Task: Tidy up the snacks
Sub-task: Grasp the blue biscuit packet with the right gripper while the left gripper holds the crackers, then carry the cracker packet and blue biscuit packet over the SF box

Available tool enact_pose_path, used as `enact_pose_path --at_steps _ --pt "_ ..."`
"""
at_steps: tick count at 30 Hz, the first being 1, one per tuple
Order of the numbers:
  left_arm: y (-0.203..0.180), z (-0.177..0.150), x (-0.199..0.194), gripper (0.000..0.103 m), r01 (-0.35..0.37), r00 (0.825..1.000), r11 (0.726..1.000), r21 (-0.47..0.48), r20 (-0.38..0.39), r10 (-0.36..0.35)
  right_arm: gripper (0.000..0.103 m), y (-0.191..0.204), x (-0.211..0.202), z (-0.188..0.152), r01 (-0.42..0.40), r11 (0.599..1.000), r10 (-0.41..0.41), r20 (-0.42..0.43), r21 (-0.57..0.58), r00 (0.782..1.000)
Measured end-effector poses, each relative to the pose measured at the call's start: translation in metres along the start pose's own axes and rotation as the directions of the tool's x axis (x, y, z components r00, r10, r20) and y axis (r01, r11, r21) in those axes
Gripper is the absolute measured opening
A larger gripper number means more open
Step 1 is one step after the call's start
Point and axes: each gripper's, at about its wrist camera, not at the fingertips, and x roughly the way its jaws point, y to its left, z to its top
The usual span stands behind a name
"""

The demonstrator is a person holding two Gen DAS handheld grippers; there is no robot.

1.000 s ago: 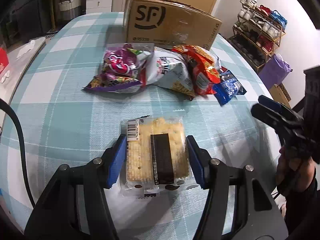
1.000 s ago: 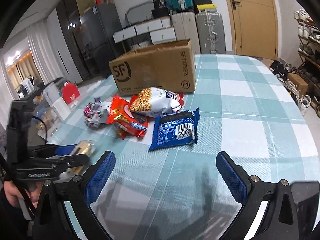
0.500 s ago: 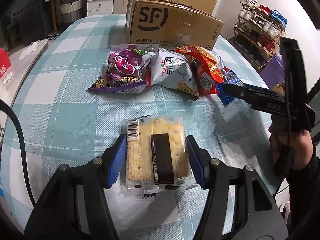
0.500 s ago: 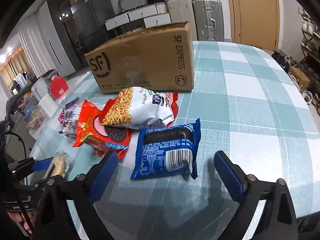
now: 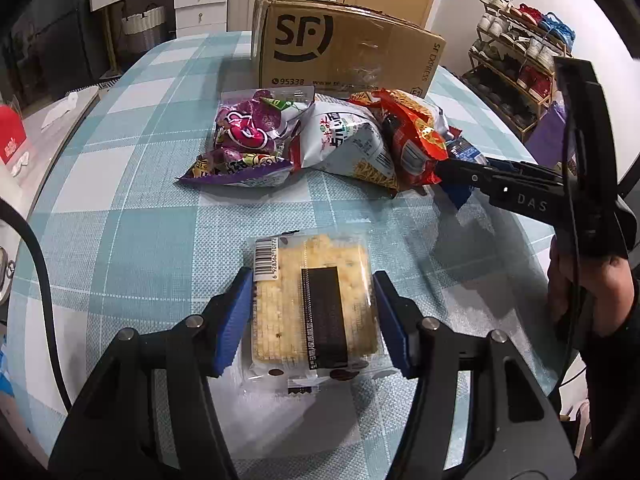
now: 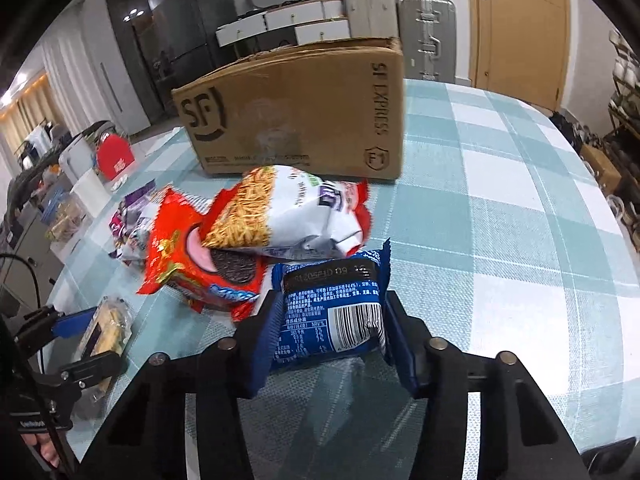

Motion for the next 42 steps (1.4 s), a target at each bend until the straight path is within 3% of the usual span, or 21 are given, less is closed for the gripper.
enact_pose_path --at_steps 9,17,21,25,42 --pt "0.004 0.002 -0.001 0.056 0.007 1.000 1.000 -0.019 -0.015 -0.008 0.046 -0.009 -0.020 -0.003 -0.051 0.998 0.046 0.100 0.042 0.994" --pt "0.016 0.016 -0.019 0.056 -0.064 0.997 0.998 -0.027 0.041 0.065 0.046 -0.023 -0.035 -0.019 -0.157 0.979 0.142 0.125 0.128 0.982" --pt "0.017 0.023 -0.032 0.056 -0.066 0.995 0.997 -0.027 0.068 0.068 0.046 -0.031 -0.052 -0.021 -0.236 0.955 0.207 0.168 0.181 0.964" --pt "0.015 0.029 -0.042 0.056 -0.070 0.994 0.997 -0.026 0.087 0.072 0.046 -0.026 -0.078 -0.017 -0.267 0.952 0.232 0.215 0.152 0.949" --pt "0.033 0.058 -0.078 0.056 0.081 0.993 0.987 -0.137 0.101 -0.067 0.046 -0.004 -0.150 0.006 -0.384 0.920 0.333 0.358 0.079 0.872"
